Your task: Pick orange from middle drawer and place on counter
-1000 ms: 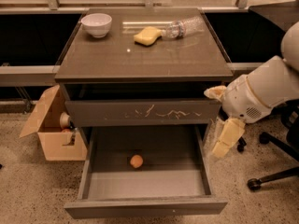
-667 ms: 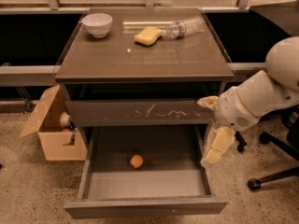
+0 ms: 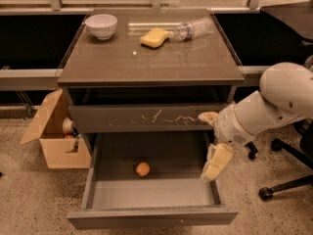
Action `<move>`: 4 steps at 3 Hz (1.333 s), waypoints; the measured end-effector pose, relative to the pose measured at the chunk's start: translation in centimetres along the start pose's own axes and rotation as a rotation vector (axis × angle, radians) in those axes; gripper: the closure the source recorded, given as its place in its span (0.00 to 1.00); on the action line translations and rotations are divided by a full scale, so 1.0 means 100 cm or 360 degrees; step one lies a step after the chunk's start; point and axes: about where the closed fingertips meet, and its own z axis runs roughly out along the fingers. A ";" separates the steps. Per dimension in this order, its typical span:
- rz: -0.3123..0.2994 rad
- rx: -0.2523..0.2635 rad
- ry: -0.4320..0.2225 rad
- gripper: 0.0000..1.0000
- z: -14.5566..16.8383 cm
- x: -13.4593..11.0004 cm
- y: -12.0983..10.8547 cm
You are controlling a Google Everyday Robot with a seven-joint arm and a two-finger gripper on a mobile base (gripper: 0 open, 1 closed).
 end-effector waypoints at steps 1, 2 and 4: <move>-0.0029 -0.0065 -0.0006 0.00 0.032 0.009 -0.005; -0.0114 -0.0136 -0.0008 0.00 0.106 0.025 -0.018; -0.0100 -0.0171 -0.0018 0.00 0.130 0.033 -0.021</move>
Offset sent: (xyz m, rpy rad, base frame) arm 0.0291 0.0377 -0.1151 0.0024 0.0271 0.1232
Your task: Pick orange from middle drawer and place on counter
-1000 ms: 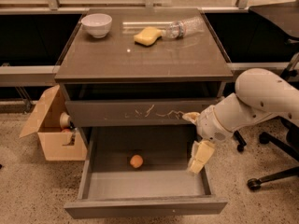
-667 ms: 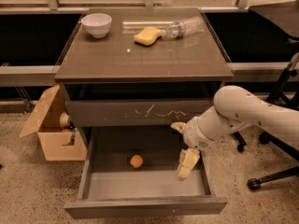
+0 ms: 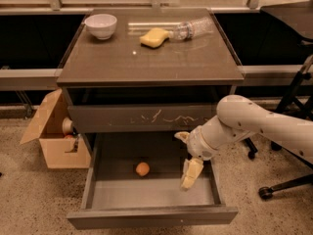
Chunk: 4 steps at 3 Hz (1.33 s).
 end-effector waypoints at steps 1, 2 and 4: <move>0.0006 0.0003 0.0024 0.00 0.035 0.010 -0.012; 0.0020 0.0048 0.0068 0.00 0.063 0.015 -0.026; 0.0015 0.0085 0.0073 0.00 0.100 0.019 -0.045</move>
Offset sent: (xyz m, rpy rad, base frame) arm 0.0421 0.0350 -0.0914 -0.0826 -0.0446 -0.0658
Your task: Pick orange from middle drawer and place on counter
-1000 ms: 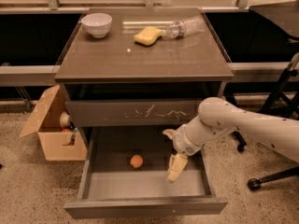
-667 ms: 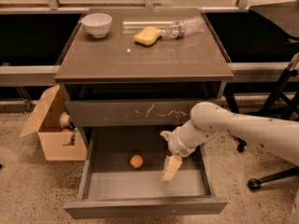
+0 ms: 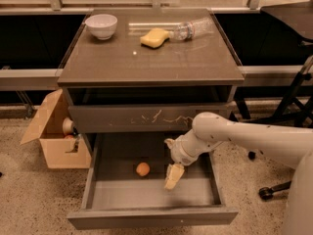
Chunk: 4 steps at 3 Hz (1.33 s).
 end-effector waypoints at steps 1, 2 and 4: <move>-0.0021 0.0039 -0.0059 0.00 0.026 0.001 -0.014; -0.0028 0.0088 -0.0088 0.00 0.054 -0.003 -0.027; -0.0001 0.0119 -0.0234 0.00 0.108 -0.009 -0.050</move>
Offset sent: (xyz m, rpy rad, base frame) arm 0.0501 0.0492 -0.0657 0.0699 -0.1078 -0.0427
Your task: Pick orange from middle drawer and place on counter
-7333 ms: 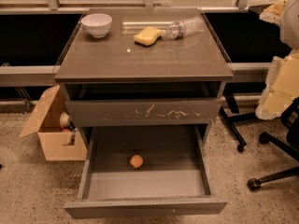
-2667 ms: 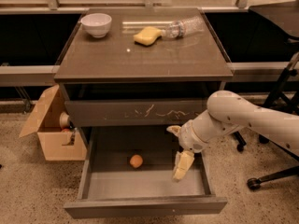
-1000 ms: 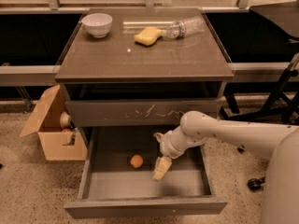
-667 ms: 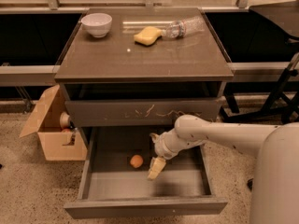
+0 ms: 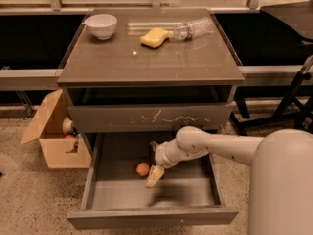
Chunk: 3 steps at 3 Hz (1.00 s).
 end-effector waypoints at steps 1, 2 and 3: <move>0.0002 -0.0003 -0.0002 0.00 0.002 0.001 0.000; 0.0024 -0.0065 -0.0056 0.00 0.019 0.008 0.001; 0.0066 -0.0118 -0.0124 0.00 0.045 0.022 -0.002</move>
Offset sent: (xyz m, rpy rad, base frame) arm 0.0030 0.0060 -0.0278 0.0522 0.0517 0.0199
